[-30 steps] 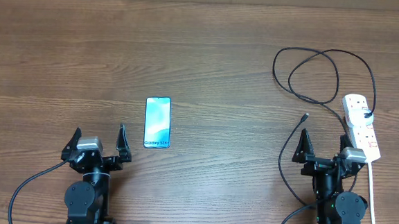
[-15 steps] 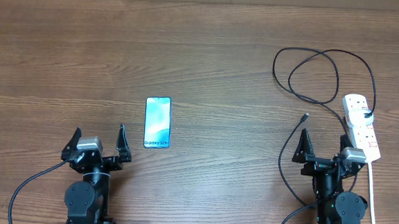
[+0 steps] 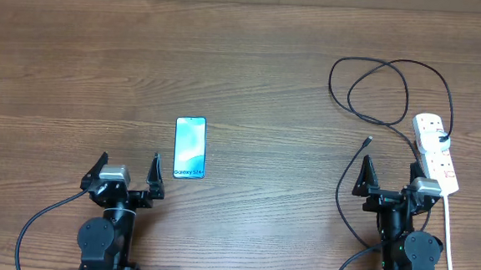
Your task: Plug charger to phone and switch on socket
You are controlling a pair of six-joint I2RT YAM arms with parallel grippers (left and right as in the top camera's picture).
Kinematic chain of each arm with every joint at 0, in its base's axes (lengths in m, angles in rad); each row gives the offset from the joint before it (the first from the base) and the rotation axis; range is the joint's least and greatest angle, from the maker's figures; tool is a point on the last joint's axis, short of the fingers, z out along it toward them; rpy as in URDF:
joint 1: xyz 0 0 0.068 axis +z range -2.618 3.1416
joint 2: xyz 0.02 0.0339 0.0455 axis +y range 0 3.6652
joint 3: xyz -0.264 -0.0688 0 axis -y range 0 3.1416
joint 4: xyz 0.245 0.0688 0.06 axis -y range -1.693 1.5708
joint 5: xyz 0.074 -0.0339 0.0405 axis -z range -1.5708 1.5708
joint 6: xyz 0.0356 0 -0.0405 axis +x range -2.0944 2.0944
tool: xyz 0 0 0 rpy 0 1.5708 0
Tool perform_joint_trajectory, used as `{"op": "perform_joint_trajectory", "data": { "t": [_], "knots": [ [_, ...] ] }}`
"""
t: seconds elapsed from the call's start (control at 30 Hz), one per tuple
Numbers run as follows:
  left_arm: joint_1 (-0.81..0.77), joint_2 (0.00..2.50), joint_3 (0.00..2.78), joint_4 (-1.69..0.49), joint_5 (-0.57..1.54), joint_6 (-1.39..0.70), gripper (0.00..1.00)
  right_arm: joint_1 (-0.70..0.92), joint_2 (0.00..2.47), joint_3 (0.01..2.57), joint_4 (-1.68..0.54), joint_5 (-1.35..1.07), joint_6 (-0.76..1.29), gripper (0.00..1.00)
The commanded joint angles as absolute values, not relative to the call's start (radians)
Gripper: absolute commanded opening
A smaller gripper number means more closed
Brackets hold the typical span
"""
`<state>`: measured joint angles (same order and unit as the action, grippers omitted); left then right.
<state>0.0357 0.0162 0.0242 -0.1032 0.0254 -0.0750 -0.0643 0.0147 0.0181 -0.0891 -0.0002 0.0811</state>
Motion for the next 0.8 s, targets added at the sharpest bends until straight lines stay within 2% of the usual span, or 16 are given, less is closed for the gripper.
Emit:
{"op": "perform_joint_trajectory", "data": {
  "t": [0.0,0.47,0.77],
  "knots": [
    [0.044,0.02,0.09,-0.134,0.073,-0.094,1.0,-0.067,0.003,0.008,-0.084,-0.002,0.077,1.0],
    [0.044,0.071,0.371,-0.37,0.15,-0.115,1.0,-0.067,0.003,0.008,-0.084,-0.002,0.077,1.0],
    [0.044,0.369,0.598,-0.416,0.196,-0.116,1.0,-0.067,0.003,0.008,-0.084,-0.002,0.077,1.0]
  ]
}}
